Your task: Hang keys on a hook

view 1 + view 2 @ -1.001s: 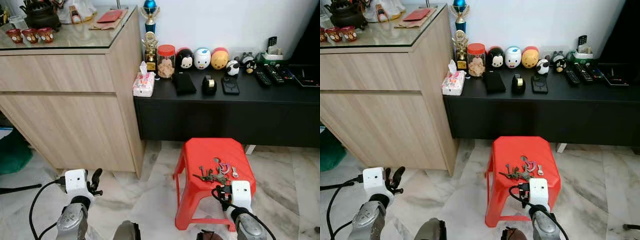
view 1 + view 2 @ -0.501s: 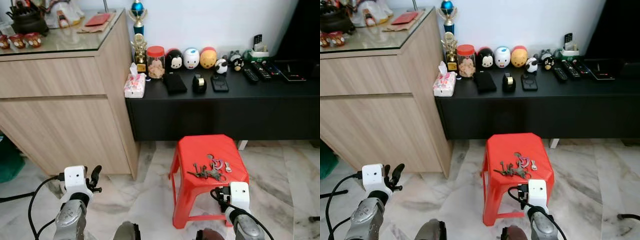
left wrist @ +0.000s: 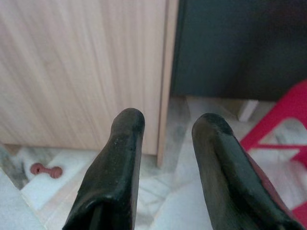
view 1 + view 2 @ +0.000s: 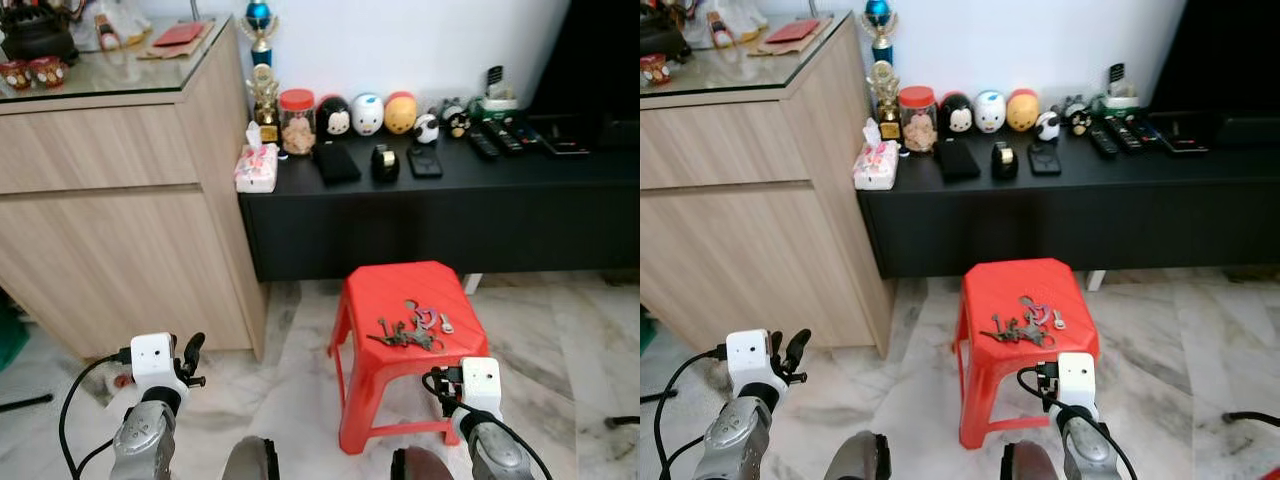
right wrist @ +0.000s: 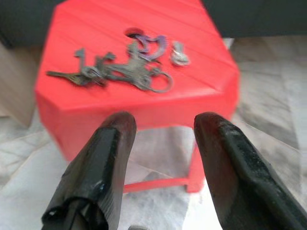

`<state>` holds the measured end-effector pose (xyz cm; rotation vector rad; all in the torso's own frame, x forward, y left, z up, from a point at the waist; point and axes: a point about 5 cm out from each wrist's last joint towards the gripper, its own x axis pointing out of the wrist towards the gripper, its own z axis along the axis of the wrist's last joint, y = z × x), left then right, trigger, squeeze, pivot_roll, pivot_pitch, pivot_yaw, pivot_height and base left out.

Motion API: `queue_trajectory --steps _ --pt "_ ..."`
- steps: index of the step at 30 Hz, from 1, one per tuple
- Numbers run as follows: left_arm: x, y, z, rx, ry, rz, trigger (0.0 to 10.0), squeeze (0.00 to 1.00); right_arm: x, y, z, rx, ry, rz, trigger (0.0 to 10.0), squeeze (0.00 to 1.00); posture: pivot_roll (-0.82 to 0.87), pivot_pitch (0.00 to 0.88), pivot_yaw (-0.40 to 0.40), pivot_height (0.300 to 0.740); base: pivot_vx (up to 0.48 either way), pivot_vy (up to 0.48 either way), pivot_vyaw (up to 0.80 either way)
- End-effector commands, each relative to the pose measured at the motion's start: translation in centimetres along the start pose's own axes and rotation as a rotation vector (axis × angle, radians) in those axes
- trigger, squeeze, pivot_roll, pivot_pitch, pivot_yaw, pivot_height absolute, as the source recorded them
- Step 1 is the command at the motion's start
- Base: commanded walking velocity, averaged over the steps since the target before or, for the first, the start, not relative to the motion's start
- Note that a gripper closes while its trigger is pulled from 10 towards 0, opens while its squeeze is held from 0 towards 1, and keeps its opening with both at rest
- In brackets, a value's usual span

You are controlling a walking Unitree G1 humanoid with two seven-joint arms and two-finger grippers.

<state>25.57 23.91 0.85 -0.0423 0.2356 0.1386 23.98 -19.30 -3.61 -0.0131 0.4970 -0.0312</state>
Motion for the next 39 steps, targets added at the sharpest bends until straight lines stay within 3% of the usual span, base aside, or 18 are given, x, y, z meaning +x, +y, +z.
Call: queue_trajectory --steps 1,8,13,22,30,33,39 --pt "-0.08 0.03 -0.41 0.023 0.034 -0.007 10.0 0.0 0.12 -0.22 0.38 -0.006 -0.013 0.002 10.0 0.0 -0.06 0.0 0.011 0.616 0.0 0.0 0.0" --pt "-0.14 0.23 -0.86 0.005 0.067 0.009 10.0 0.0 0.4 0.0 0.79 -0.066 -0.013 0.001 10.0 0.0 -0.06 0.0 0.016 0.616 0.0 0.0 0.33" --pt "0.35 0.13 -0.13 0.01 0.043 0.003 10.0 0.0 0.35 0.08 0.62 -0.013 -0.009 -0.004 10.0 0.0 -0.06 0.0 0.023 0.616 0.052 0.0 0.46" --pt "0.46 -0.13 -0.15 0.011 0.048 -0.007 10.0 0.0 0.31 0.13 0.66 -0.045 -0.018 0.008 10.0 0.0 -0.06 0.0 0.027 0.616 0.292 0.0 0.0" --pt "0.46 -0.21 -0.14 0.012 0.044 -0.008 10.0 0.0 0.39 0.39 0.79 -0.05 -0.02 0.021 10.0 0.0 -0.06 0.0 0.021 0.616 0.301 0.0 0.76" --pt "0.47 -0.21 -0.14 0.013 0.045 -0.007 10.0 0.0 0.39 0.34 0.61 -0.01 -0.007 0.011 10.0 0.0 -0.06 0.0 0.02 0.616 0.307 0.0 0.0" --pt "0.23 -0.08 -0.59 0.02 0.062 0.01 10.0 0.0 0.35 0.3 0.52 -0.038 0.0 0.022 10.0 0.0 -0.06 0.0 0.015 0.616 0.05 0.0 0.0"
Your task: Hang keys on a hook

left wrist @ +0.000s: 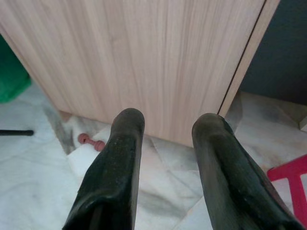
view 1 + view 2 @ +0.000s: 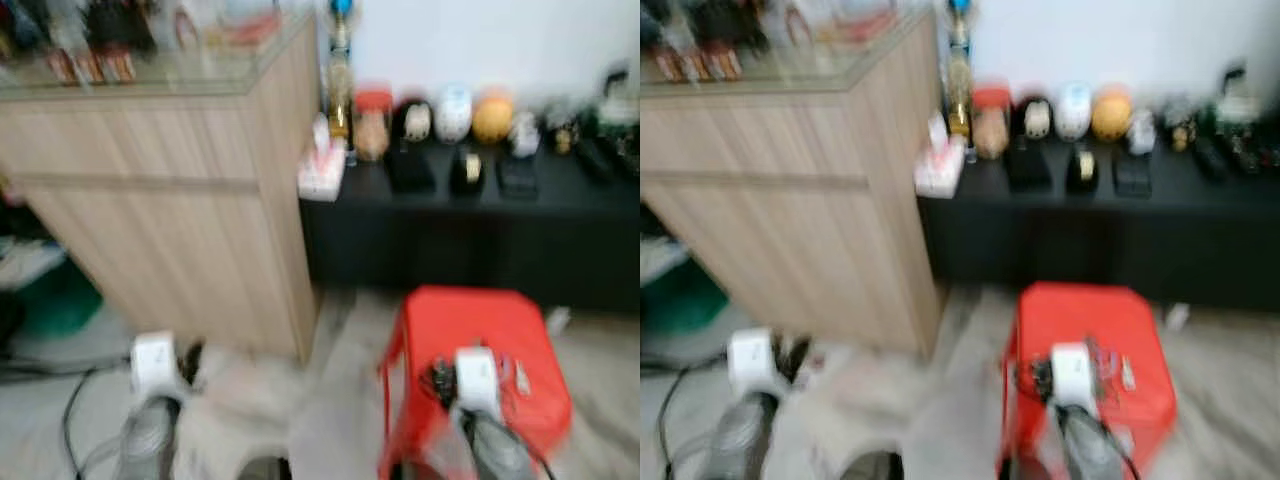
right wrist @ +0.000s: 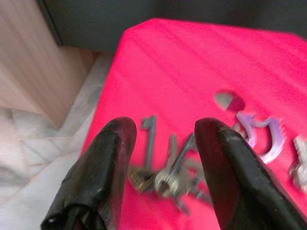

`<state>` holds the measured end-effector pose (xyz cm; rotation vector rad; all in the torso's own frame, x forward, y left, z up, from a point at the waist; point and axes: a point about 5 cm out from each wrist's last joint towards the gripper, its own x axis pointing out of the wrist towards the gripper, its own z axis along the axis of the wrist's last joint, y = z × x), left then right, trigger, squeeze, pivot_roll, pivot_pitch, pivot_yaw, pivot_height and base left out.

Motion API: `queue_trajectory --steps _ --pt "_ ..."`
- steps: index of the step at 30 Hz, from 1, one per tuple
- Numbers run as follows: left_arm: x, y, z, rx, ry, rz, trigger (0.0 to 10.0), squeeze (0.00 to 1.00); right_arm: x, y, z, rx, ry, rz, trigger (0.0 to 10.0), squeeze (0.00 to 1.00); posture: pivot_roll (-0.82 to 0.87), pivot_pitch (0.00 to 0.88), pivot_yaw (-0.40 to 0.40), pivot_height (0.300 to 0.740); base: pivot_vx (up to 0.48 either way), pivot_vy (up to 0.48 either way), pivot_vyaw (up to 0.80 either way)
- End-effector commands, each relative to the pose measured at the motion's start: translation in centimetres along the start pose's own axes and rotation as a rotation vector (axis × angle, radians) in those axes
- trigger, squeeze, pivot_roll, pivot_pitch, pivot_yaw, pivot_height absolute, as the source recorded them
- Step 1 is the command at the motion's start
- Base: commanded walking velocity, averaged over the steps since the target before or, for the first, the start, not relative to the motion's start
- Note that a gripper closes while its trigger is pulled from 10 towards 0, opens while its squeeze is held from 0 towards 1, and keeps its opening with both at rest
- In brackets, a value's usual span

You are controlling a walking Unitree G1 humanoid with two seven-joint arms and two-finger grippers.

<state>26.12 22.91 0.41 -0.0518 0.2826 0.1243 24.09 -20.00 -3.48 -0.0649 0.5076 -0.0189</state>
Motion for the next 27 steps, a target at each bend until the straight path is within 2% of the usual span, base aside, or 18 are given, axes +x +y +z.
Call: queue_trajectory --steps 1,14,22,27 --pt "-0.3 1.0 -0.2 0.024 0.015 0.024 10.0 0.0 0.3 1.0 0.4 0.015 -0.011 0.022 10.0 0.0 -0.06 0.0 0.015 0.616 0.0 0.0 0.0" --pt "-0.4 1.1 -0.5 0.021 0.022 0.028 10.0 0.0 -0.3 -0.9 -1.0 -0.026 0.074 -0.07 10.0 0.0 -0.06 0.0 0.013 0.616 0.0 0.0 0.0" --pt "-0.4 0.9 -0.5 0.025 0.025 0.021 10.0 0.0 -0.1 -2.7 -0.5 -0.001 0.1 -0.142 10.0 0.0 -0.06 0.0 0.014 0.616 0.0 0.0 0.0" --pt "-0.4 0.8 -0.5 0.03 0.025 0.014 10.0 0.0 0.1 -3.1 -0.4 0.014 0.121 -0.134 10.0 0.0 -0.06 0.0 0.017 0.616 0.0 0.0 0.0"
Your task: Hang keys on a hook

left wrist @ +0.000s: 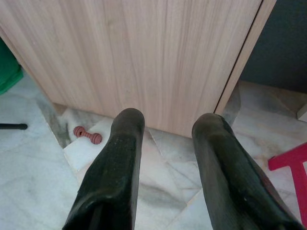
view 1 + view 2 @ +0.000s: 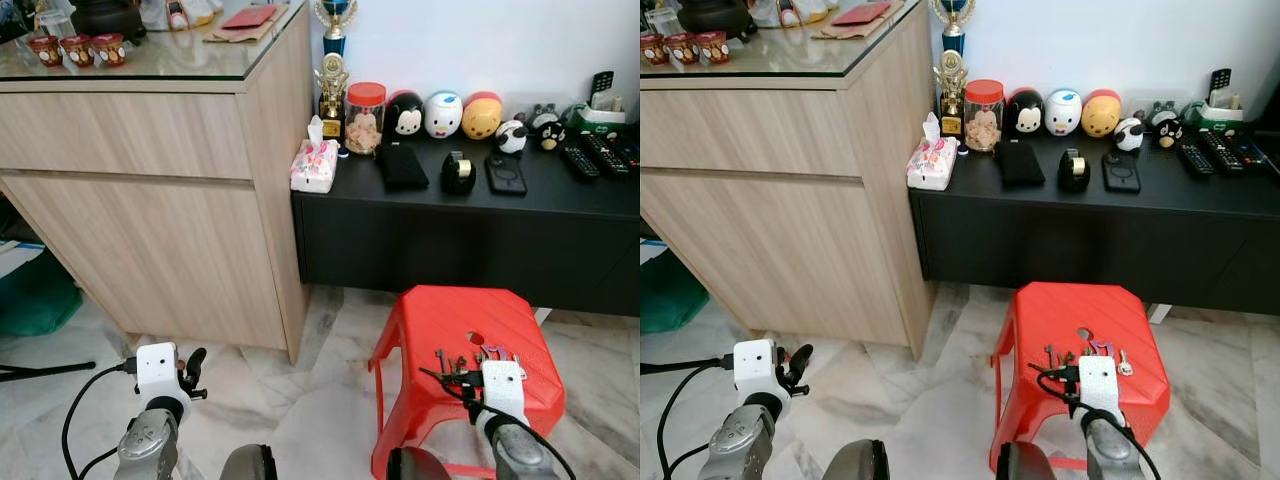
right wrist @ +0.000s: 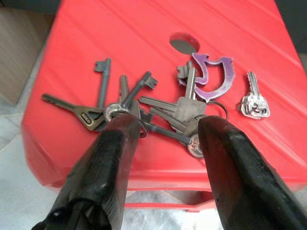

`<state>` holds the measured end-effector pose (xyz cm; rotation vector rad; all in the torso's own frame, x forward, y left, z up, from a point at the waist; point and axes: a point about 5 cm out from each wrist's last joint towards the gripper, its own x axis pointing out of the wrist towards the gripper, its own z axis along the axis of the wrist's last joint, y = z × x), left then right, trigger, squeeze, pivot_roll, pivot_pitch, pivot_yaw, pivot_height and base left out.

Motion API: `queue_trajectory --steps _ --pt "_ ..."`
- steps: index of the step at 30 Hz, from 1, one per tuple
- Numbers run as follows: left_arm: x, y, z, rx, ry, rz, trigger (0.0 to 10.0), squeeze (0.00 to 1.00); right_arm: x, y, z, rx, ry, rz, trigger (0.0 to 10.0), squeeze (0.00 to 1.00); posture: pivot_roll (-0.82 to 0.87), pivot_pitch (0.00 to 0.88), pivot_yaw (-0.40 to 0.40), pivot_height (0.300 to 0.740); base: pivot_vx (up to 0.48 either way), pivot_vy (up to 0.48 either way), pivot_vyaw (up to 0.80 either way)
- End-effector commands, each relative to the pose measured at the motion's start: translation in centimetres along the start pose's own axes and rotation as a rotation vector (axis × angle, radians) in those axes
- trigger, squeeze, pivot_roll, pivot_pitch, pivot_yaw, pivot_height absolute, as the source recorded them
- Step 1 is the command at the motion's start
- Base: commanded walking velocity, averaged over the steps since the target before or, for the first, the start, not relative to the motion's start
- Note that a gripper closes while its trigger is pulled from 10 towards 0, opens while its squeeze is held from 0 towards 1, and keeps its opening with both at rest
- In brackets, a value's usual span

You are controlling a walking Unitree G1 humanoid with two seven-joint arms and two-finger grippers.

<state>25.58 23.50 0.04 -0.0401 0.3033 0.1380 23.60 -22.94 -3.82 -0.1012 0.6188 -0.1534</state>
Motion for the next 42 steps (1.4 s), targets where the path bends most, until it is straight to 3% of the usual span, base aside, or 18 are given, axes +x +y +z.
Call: queue_trajectory --steps 1,9,21,42 --pt "0.0 0.2 -0.1 0.02 0.005 -0.003 10.0 0.0 0.3 -0.1 0.5 0.017 0.009 0.019 10.0 0.0 -0.06 0.0 0.017 0.616 0.0 0.0 0.0" --pt "-0.1 0.5 0.1 0.033 0.0 -0.006 10.0 0.0 0.6 0.6 1.0 -0.018 0.035 0.105 10.0 0.0 -0.04 0.005 0.026 0.616 0.0 0.0 0.0" --pt "-0.6 1.6 0.1 0.074 0.003 -0.013 10.0 0.0 1.2 0.0 2.6 -0.018 0.039 0.079 10.0 0.0 -0.01 0.033 0.051 0.616 0.0 0.0 0.0" --pt "-1.4 2.7 0.0 0.12 0.011 -0.023 10.0 0.0 1.1 0.3 1.8 -0.009 0.076 0.101 10.0 0.0 0.02 0.072 0.081 0.616 0.0 0.0 0.0"
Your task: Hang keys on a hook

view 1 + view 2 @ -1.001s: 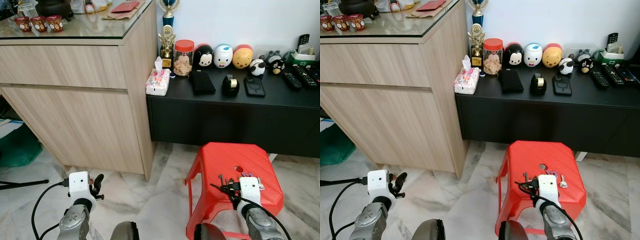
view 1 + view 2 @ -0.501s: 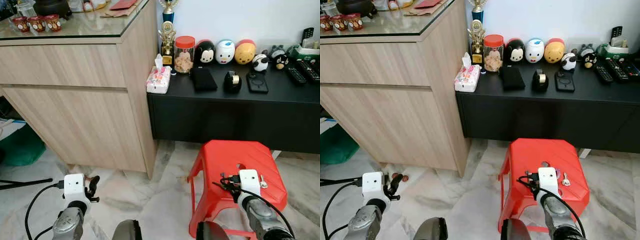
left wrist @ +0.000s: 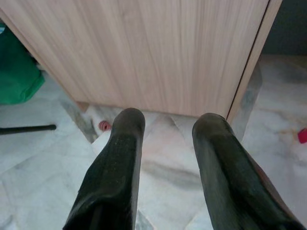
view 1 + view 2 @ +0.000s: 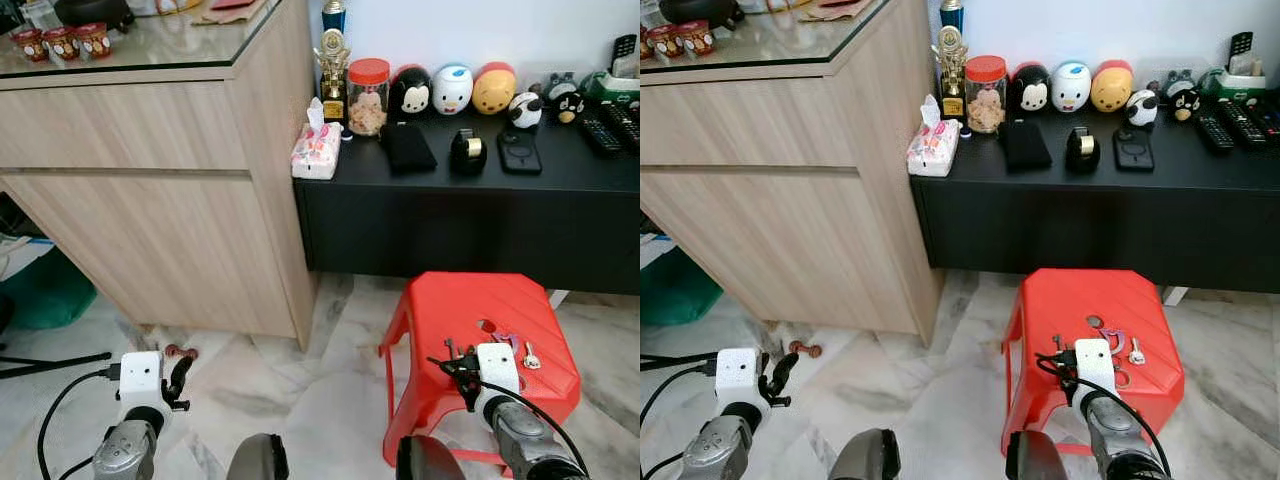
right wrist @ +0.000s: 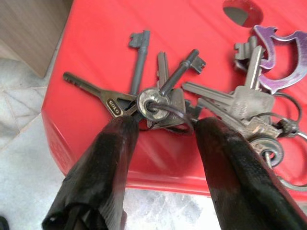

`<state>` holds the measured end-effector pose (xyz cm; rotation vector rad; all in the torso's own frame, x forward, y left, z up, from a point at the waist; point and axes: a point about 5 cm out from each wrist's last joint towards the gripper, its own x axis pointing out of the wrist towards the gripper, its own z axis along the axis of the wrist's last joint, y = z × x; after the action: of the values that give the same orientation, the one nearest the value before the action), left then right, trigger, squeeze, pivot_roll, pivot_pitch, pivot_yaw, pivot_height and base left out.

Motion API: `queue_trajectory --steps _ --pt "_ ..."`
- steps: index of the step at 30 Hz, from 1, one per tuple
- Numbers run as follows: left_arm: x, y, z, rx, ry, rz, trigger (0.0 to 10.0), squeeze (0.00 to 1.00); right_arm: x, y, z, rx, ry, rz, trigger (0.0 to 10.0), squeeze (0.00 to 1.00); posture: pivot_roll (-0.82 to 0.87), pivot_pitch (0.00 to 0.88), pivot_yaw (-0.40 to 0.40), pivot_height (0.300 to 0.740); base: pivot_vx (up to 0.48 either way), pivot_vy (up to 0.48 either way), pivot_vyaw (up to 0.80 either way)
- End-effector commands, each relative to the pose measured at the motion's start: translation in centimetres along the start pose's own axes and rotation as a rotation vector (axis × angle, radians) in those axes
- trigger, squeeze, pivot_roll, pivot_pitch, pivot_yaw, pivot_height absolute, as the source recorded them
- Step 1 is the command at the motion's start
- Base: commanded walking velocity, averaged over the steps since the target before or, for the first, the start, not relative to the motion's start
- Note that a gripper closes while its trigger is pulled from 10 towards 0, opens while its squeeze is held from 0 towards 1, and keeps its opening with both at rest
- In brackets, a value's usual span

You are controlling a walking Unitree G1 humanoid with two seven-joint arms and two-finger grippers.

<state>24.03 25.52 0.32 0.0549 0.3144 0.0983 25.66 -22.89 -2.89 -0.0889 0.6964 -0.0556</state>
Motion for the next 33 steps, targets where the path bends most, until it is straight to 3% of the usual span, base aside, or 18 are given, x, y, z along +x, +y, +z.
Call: queue_trajectory --steps 1,22,33 --pt "-0.1 0.5 0.0 0.021 0.01 0.002 10.0 0.0 0.0 0.3 0.2 0.024 -0.016 0.014 10.0 0.0 0.02 0.072 0.082 0.616 0.0 0.0 0.0" --pt "0.4 -0.1 0.2 0.013 0.017 -0.001 10.0 0.0 0.0 0.7 1.3 0.064 -0.13 0.05 10.0 0.0 0.0 0.052 0.075 0.616 0.0 0.0 0.0" --pt "0.6 -0.4 0.3 0.006 0.016 -0.003 10.0 0.0 -0.2 0.8 0.8 0.064 -0.13 0.071 10.0 0.0 -0.01 0.048 0.067 0.616 0.0 0.0 0.0"
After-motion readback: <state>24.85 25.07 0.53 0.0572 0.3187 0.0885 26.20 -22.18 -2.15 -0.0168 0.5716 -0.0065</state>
